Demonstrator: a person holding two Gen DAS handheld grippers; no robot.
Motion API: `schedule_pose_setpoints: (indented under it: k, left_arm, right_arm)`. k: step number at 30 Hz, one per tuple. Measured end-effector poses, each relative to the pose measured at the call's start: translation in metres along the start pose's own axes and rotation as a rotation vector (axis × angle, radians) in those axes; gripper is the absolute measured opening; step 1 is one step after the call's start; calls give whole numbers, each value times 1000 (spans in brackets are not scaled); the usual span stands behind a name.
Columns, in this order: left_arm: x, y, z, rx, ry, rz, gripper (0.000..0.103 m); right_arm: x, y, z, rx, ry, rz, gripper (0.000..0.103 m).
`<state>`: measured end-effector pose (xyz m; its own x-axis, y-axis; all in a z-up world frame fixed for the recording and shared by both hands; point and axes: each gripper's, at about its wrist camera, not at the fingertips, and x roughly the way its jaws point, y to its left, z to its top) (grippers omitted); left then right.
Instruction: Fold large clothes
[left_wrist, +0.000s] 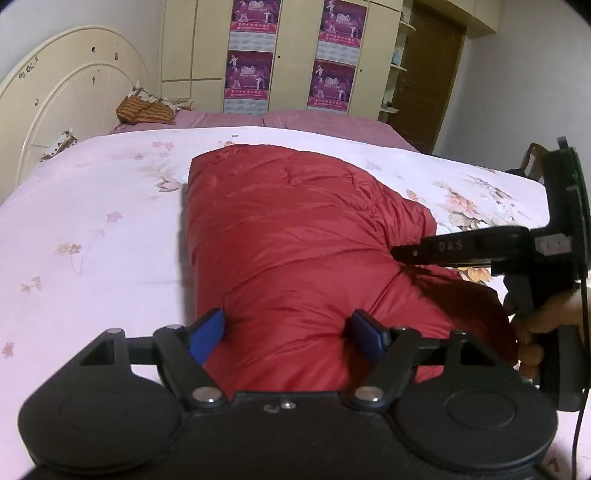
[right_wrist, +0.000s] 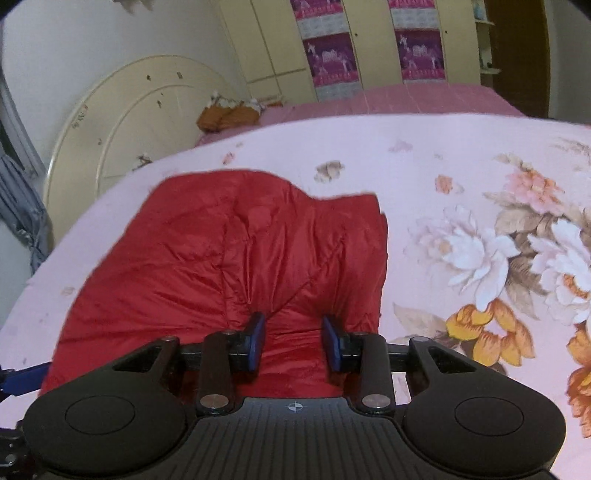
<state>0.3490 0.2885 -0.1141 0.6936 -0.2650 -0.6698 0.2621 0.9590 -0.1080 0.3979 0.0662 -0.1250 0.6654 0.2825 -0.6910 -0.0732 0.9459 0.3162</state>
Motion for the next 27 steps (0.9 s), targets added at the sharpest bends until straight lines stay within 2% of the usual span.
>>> schedule_pose_setpoints:
  k: [3, 7, 12, 16, 19, 21, 27]
  left_arm:
    - [1, 0, -1, 0, 3, 7, 75]
    - [0, 2, -3, -22, 2, 13, 75]
    - [0, -5, -6, -20, -2, 35, 74]
    - [0, -9, -8, -5, -2, 59, 75]
    - [-1, -14, -8, 8, -2, 92, 75]
    - [-2, -16, -7, -3, -1, 118, 77]
    - [-22, -24, -5, -84, 5, 186, 85]
  right_arm:
    - [-13, -3, 3, 3, 2, -5, 33]
    - [-56, 9, -7, -53, -70, 17, 33]
    - [-85, 24, -47, -161, -57, 11, 33]
    - [-65, 24, -69, -210, 14, -43, 33]
    - [-50, 24, -75, -242, 36, -56, 33]
    - [-43, 23, -75, -260, 42, -53, 33]
    - [-43, 10, -57, -182, 117, -10, 34]
